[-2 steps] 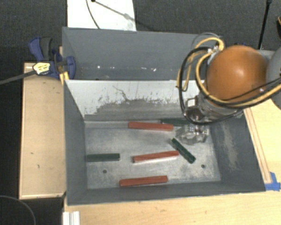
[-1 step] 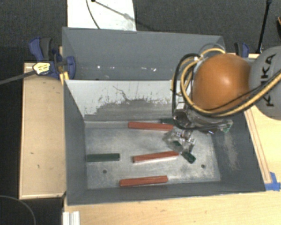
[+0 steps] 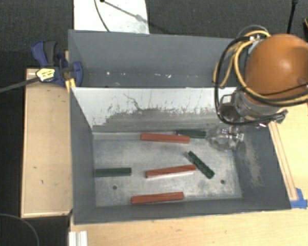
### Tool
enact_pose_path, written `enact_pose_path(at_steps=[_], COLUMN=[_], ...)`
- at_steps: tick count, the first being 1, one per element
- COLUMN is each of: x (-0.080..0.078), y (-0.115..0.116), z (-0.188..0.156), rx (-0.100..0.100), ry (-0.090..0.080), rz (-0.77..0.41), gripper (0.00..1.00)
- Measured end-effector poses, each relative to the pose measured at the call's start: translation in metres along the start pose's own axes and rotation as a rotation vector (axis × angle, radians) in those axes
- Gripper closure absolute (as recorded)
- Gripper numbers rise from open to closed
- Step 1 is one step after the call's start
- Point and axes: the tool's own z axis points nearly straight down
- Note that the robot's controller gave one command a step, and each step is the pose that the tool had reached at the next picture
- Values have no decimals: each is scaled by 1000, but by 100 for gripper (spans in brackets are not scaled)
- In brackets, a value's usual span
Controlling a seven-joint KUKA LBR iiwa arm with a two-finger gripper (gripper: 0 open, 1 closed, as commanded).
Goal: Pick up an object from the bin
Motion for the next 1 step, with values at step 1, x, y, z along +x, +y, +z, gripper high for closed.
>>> enact_pose_path(at_steps=[1], x=[-50], y=[-21], z=[40], rx=[-7], ry=[-3], rz=[-366], gripper=[100])
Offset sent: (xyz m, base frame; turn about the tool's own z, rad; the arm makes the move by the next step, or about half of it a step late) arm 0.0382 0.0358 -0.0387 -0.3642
